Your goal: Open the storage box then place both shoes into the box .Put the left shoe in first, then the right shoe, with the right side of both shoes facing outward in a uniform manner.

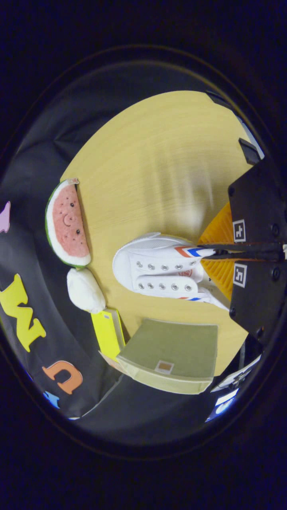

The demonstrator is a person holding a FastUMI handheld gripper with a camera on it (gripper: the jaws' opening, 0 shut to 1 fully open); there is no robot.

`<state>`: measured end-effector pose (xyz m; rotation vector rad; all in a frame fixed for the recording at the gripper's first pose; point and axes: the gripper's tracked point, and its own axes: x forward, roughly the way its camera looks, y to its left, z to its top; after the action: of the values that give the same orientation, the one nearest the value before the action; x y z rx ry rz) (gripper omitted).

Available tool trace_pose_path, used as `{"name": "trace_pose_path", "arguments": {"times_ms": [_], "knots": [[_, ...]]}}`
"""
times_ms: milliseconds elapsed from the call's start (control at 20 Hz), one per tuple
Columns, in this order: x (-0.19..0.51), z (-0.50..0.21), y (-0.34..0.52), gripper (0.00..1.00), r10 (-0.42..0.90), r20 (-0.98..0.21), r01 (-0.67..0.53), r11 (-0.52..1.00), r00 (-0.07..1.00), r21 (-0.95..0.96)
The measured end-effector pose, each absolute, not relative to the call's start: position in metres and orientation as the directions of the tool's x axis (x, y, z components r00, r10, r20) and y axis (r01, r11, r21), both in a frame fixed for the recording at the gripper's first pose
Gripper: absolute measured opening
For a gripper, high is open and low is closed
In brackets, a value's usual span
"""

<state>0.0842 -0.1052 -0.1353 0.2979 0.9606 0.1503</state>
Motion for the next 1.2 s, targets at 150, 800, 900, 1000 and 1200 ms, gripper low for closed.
{"name": "trace_pose_path", "arguments": {"times_ms": [150, 800, 900, 1000, 1200], "knots": [[0.075, -0.096, -0.080, 0.06, 0.269, -0.741, -0.013, 0.943, 0.615, 0.331], [0.081, -0.017, 0.070, 0.06, 0.289, -0.718, -0.117, 0.953, 0.633, 0.280], [0.086, -0.022, 0.097, 0.06, 0.298, -0.727, -0.139, 0.952, 0.619, 0.272], [0.087, -0.024, 0.119, 0.06, 0.308, -0.726, -0.150, 0.949, 0.615, 0.276], [0.094, -0.036, 0.153, 0.06, 0.300, -0.725, -0.145, 0.952, 0.620, 0.270]]}}
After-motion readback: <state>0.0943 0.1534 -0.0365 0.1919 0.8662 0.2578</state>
